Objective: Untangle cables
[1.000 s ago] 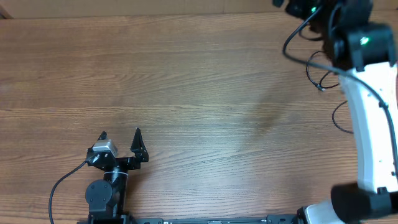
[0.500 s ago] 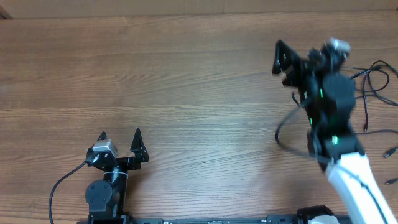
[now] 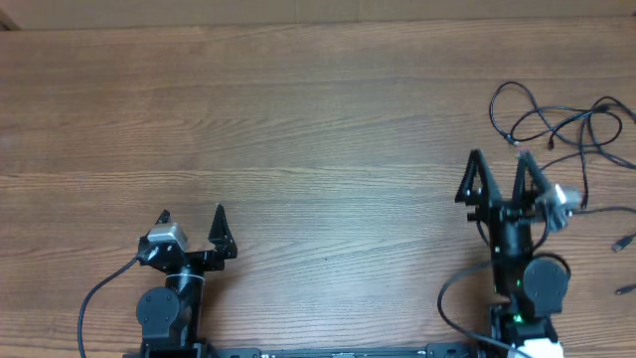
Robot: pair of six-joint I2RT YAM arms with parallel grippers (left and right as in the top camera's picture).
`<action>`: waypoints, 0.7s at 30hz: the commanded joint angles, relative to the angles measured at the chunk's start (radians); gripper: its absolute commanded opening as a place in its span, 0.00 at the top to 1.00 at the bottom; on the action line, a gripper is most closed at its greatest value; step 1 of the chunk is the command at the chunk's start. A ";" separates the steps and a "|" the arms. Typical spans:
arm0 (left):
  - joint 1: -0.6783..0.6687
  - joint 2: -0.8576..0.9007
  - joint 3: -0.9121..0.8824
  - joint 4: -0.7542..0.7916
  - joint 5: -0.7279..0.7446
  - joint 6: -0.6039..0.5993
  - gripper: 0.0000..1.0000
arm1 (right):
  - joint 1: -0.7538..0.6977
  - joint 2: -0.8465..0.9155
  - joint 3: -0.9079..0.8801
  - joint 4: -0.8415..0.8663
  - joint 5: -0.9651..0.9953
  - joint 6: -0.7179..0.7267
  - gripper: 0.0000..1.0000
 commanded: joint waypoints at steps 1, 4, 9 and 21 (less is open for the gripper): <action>0.007 -0.011 -0.003 -0.002 -0.003 0.019 0.00 | -0.023 -0.090 -0.080 -0.009 0.013 0.001 0.00; 0.007 -0.011 -0.004 -0.002 -0.004 0.019 0.00 | -0.034 -0.174 -0.077 -0.151 0.014 0.001 0.00; 0.007 -0.011 -0.004 -0.002 -0.003 0.019 0.00 | -0.057 -0.267 -0.077 -0.299 0.013 0.001 0.00; 0.007 -0.011 -0.004 -0.002 -0.003 0.019 0.00 | -0.124 -0.538 -0.077 -0.807 0.010 0.000 0.00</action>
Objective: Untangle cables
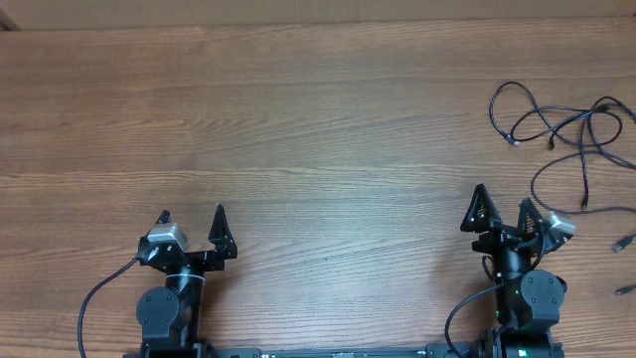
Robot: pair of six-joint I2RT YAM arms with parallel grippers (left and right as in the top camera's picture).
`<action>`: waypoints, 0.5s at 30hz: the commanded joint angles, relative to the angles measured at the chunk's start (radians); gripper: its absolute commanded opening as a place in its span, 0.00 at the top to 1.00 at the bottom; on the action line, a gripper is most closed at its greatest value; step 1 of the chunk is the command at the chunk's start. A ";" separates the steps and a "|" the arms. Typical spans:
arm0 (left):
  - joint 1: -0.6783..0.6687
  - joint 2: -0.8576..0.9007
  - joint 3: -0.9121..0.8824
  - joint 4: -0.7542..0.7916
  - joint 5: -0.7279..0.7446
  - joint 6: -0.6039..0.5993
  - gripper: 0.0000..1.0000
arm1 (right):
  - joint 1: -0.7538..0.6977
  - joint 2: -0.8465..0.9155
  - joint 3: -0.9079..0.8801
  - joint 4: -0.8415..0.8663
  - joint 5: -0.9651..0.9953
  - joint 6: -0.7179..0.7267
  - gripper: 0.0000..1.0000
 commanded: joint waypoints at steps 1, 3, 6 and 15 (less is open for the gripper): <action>0.007 -0.010 -0.004 -0.002 -0.003 0.019 0.00 | -0.013 -0.098 -0.010 -0.119 0.005 -0.006 0.00; 0.007 -0.010 -0.004 -0.002 -0.003 0.019 0.00 | -0.013 -0.145 -0.010 -0.117 -0.047 -0.100 0.00; 0.007 -0.010 -0.004 -0.002 -0.003 0.019 0.00 | -0.013 -0.177 -0.010 -0.116 -0.093 -0.196 0.00; 0.007 -0.010 -0.003 -0.002 -0.003 0.019 0.00 | -0.014 -0.177 -0.010 -0.112 -0.172 -0.392 0.00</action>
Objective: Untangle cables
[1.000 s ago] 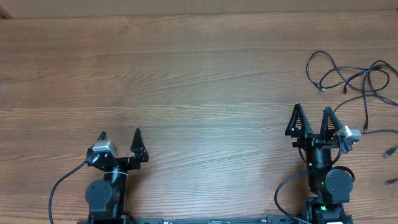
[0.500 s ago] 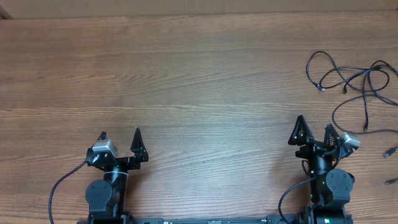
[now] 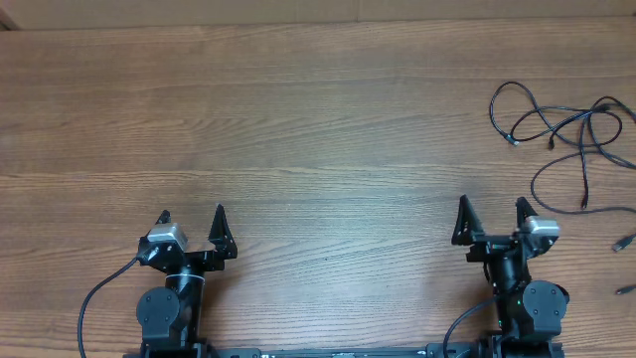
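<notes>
Thin black cables [image 3: 561, 129] lie looped over one another at the table's far right, with loose plug ends [image 3: 623, 242] near the right edge. My right gripper [image 3: 491, 216] stands open near the front edge, below and left of the cables, holding nothing. At the front left my left gripper [image 3: 192, 220] is open too, far from the cables.
The wooden table [image 3: 298, 129] stretches wide between the arms and the back edge. Each arm's own black supply cable [image 3: 94, 298] curls by its base at the front.
My right gripper has drawn back a little further toward the front edge and turned squarer. The left arm and the cables have not moved.
My right gripper first stood open just beside the lower loops of the cables. Then it was lower on the table, away from them. Now it rests by its base, with the cables lying as before. The left arm stayed put.
</notes>
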Robot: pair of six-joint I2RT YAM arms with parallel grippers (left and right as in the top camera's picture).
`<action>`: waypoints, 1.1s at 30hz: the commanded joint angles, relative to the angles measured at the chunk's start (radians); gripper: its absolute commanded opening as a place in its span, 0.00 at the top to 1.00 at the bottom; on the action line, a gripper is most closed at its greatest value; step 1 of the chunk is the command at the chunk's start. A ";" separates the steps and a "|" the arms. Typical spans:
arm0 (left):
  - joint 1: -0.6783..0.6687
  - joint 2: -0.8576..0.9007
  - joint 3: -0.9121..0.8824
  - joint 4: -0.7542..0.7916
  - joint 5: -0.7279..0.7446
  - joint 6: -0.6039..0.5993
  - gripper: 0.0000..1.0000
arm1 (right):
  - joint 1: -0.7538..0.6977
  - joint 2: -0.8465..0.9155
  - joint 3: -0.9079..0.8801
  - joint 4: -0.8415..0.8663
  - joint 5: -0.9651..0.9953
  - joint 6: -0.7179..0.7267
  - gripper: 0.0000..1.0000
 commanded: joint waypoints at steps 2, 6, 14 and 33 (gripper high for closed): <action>0.007 -0.010 -0.004 -0.002 -0.003 0.019 0.00 | -0.008 -0.010 -0.010 0.004 -0.028 -0.097 0.00; 0.007 -0.010 -0.003 -0.002 -0.003 0.019 0.01 | -0.008 -0.010 -0.010 0.005 -0.018 -0.097 0.00; 0.007 -0.010 -0.003 -0.002 -0.003 0.019 0.00 | -0.008 -0.010 -0.010 0.005 -0.018 -0.097 0.00; 0.007 -0.010 -0.004 -0.002 -0.003 0.019 0.00 | -0.008 -0.009 -0.010 0.006 -0.018 -0.097 0.00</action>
